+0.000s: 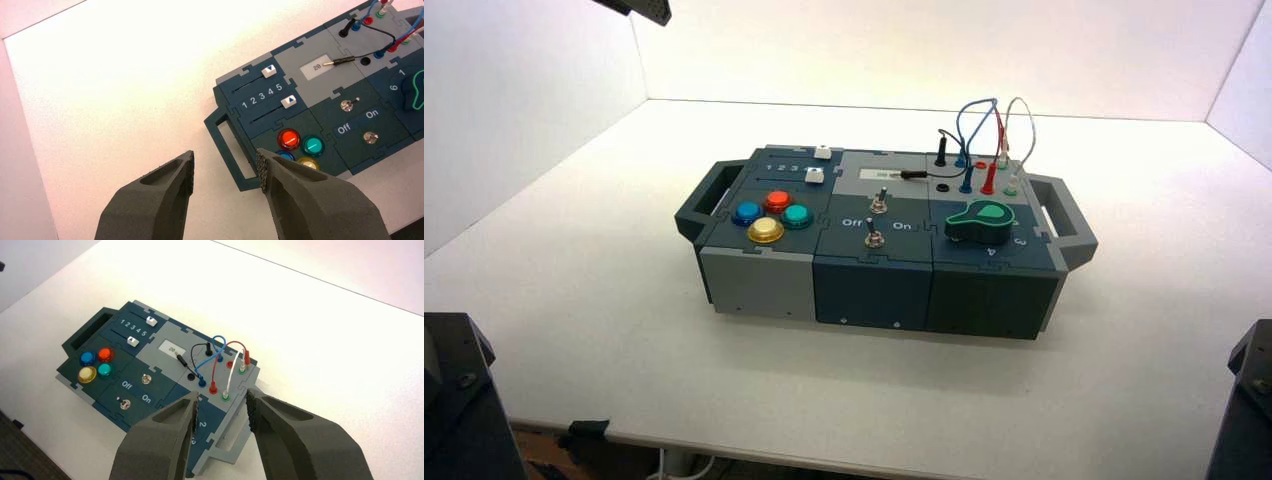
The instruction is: Push the red button with the right gripper.
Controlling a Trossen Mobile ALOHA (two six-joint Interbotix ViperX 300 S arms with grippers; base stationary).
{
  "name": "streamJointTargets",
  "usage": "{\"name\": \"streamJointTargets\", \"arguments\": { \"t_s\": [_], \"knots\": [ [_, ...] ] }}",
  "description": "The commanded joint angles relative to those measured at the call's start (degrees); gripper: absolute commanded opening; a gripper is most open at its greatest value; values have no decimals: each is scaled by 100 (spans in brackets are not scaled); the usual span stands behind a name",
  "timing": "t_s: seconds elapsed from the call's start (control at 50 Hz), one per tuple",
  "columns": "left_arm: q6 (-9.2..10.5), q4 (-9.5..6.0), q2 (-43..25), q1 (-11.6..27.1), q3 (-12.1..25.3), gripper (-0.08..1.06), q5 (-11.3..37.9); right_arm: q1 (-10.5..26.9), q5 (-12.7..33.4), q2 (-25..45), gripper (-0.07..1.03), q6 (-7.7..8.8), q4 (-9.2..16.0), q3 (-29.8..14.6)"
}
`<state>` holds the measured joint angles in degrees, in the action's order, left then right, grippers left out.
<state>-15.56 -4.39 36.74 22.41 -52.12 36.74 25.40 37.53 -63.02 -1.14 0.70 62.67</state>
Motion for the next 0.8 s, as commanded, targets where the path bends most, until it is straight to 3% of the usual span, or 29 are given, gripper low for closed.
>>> {"name": "streamJointTargets", "arguments": {
  "t_s": [0.02, 0.64, 0.8],
  "knots": [
    [26, -9, -105, -18, 79, 65, -44, -9, -53, 70, 52, -18, 18, -105],
    [26, -18, -220, -26, 88, 65, -97, -9, -53, 97, 52, -18, 18, -105],
    [35, -9, -202, -220, 105, 60, -158, 97, 35, 246, 51, 97, 149, -185]
  ]
}}
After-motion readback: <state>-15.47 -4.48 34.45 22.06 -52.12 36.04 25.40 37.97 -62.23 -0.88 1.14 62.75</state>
